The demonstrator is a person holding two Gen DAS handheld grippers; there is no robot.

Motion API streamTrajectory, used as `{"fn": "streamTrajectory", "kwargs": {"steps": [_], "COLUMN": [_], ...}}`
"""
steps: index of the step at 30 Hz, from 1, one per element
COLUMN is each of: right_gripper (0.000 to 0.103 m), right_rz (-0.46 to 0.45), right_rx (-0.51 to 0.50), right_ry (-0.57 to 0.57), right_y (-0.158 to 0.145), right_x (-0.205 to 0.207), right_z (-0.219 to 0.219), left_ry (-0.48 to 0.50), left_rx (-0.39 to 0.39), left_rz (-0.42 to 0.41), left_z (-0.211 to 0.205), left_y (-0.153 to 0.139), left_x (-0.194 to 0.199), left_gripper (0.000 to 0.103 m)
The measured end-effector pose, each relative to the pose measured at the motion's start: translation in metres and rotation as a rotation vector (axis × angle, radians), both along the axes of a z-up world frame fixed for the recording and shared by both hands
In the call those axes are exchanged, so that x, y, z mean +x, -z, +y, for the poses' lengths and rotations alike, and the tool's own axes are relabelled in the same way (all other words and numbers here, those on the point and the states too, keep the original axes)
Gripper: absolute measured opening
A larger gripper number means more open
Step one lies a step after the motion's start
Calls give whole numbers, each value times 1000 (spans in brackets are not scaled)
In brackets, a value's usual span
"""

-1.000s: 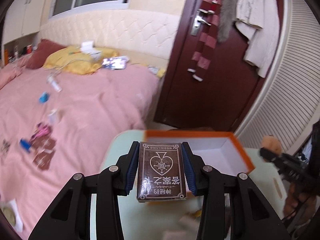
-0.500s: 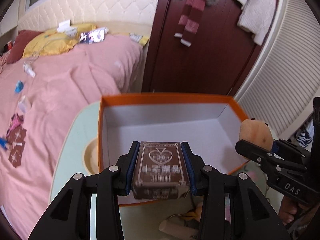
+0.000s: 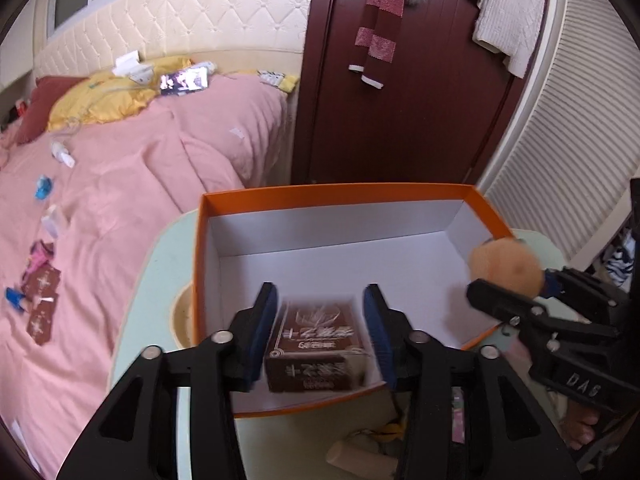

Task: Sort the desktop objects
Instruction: 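Carry the card box into the orange box while the right tool carries the plush toy, then open both tools and withdraw them from the orange box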

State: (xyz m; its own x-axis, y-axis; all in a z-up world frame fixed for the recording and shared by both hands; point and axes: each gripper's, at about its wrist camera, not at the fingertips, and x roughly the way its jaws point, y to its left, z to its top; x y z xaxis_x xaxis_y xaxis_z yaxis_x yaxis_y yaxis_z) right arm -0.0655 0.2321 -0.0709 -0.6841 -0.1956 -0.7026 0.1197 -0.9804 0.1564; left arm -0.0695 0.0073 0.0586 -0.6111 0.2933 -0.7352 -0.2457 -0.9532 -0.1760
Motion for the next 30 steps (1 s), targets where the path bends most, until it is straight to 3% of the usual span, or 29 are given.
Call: {"fn": "streamTrajectory", "kwargs": {"steps": [2, 5, 11, 19, 24, 30], "right_gripper": [51, 64, 68, 68, 69, 73], "right_rz": [20, 108, 189, 233, 223, 113], "right_rx": [-5, 10, 5, -110, -149, -79], "right_ry": [2, -7, -22, -31, -37, 80], "right_y": [-5, -23, -50, -80, -87, -50], "right_x": [2, 13, 31, 59, 82, 102], "right_z": [0, -2, -2, 16, 21, 28], "left_ry": [-5, -24, -54, -165, -175, -152], "left_rx": [34, 68, 51, 80, 48, -4], "left_rz": [2, 52, 134, 191, 137, -65], "left_z": [-3, -10, -28, -78, -84, -79], "left_y": [-8, -25, -57, -91, -77, -21], "left_x": [0, 6, 20, 57, 78, 91], "left_gripper": [61, 80, 81, 81, 81, 81]}}
